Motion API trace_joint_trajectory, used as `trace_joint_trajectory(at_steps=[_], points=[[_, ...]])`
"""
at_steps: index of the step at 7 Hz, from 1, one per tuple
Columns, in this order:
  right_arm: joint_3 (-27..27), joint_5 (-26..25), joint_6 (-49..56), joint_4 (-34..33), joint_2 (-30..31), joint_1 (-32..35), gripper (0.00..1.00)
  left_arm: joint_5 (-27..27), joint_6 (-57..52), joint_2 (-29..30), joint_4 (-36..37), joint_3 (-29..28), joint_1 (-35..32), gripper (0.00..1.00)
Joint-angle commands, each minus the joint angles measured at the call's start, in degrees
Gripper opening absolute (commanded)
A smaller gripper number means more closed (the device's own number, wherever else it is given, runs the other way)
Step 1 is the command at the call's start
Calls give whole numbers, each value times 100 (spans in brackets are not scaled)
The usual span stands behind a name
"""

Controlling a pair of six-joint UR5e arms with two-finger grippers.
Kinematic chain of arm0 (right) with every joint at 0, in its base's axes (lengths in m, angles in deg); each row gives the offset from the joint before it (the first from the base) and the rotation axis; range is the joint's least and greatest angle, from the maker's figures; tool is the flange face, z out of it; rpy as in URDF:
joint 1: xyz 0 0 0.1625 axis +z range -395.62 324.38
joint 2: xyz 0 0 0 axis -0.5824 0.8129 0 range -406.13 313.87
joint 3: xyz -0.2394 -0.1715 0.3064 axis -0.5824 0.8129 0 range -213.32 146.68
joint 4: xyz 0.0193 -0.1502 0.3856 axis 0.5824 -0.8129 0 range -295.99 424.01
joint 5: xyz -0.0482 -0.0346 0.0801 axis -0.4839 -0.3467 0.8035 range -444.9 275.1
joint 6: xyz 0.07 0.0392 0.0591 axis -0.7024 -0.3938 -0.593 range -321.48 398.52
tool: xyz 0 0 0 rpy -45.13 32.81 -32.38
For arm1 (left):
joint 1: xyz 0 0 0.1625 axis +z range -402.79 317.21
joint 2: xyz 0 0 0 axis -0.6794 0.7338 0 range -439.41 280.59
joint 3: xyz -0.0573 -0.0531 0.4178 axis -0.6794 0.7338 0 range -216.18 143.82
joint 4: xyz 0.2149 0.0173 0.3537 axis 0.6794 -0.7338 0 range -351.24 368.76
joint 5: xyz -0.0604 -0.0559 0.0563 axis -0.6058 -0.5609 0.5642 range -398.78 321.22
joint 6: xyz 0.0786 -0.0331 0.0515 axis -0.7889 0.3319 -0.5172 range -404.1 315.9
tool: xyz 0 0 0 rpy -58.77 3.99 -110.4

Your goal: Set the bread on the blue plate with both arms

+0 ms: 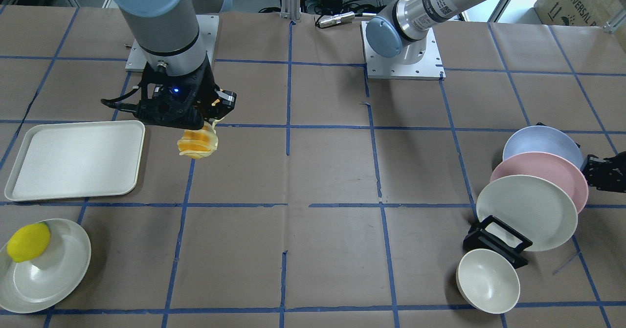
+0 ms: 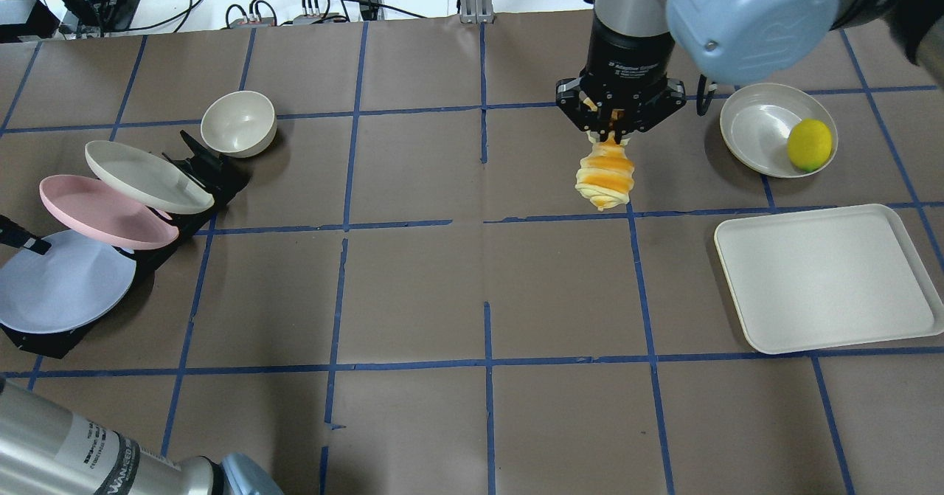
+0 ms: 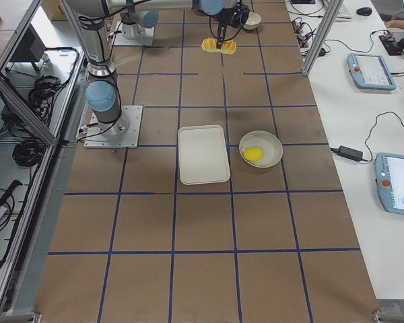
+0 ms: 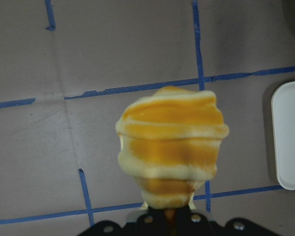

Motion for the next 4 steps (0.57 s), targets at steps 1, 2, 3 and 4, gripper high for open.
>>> trace_joint_trajectory(at_steps=[1,2,3,4], points=[[83,-79,30,-48,-99,201,14,248,82,-185,3,-67,39,1],[197,-218,283,-74,-152,201,14,389,73,-456,-310,-276,223,1],[267,-237,294,-66,-178,201,14,391,73,-702,-905,-444,268,1],[268,-246,303,-40,-179,201,14,391,73,-853,-1442,-567,355,1]])
